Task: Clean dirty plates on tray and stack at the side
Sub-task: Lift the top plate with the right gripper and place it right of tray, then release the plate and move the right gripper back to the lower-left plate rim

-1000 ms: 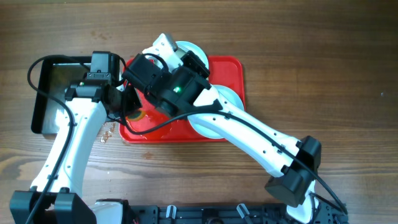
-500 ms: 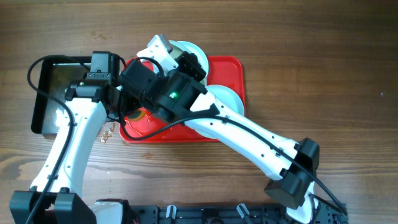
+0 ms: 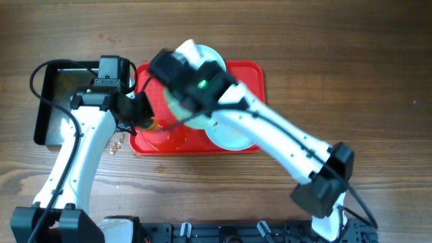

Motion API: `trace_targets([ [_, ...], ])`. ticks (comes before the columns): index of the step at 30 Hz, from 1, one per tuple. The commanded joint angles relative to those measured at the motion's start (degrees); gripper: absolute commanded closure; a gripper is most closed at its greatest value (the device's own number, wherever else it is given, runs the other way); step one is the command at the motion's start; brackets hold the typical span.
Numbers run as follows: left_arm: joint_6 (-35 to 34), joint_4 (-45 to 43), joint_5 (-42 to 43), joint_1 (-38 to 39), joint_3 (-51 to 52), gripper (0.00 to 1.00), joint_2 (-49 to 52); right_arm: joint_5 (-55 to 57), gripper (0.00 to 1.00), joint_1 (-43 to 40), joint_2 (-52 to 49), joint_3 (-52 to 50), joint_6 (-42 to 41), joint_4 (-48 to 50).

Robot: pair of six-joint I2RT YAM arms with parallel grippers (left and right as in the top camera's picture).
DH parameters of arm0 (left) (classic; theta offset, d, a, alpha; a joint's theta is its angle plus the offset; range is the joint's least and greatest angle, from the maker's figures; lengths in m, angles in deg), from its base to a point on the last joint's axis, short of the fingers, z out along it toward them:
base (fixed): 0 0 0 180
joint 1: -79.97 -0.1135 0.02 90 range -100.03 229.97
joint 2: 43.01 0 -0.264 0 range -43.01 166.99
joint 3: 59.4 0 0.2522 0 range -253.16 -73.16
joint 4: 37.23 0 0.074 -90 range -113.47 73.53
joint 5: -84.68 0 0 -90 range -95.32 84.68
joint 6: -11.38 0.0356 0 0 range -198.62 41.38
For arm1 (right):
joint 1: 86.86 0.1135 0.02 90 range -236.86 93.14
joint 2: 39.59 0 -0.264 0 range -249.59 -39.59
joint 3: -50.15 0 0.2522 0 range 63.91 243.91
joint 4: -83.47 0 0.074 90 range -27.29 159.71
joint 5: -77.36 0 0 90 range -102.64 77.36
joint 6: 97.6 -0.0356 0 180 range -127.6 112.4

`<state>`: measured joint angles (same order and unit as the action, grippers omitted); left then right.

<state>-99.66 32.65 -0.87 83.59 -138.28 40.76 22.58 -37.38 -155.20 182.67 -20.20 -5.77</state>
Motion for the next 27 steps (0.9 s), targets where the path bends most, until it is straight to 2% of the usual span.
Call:
trace_targets([
  [1, 1.1, -0.3, 0.9, -0.2, -0.4, 0.96, -0.8, -12.4, 0.96, -10.6, 0.8, 0.9, -4.0, -2.0],
  [7, 1.2, -0.3, 0.8, -0.2, -0.3, 0.96, -0.8, -39.6, 0.96, -30.2, 0.8, 0.9, -4.0, -1.7],
  [9, 1.3, -0.3, 0.9, -0.2, -0.3, 0.96, -0.8, -45.4, 0.96, -37.3, 0.8, 0.9, -3.9, -2.4],
  [17, 1.3, -0.8, 0.9, -0.2, -0.3, 0.96, -0.8, -45.5, 0.96, -57.9, 0.8, -4.9, -3.9, -3.9],
  [23, 1.3, -1.4, 0.9, -0.2, -0.3, 0.96, -0.8, -45.5, 0.96, -65.6, 0.8, -15.1, -3.9, 1.9],
  [27, 1.3, -1.7, 0.9, -0.2, -0.3, 0.96, -0.8, -45.5, 0.96, -67.3, 0.8, -24.9, -3.9, 10.0],
])
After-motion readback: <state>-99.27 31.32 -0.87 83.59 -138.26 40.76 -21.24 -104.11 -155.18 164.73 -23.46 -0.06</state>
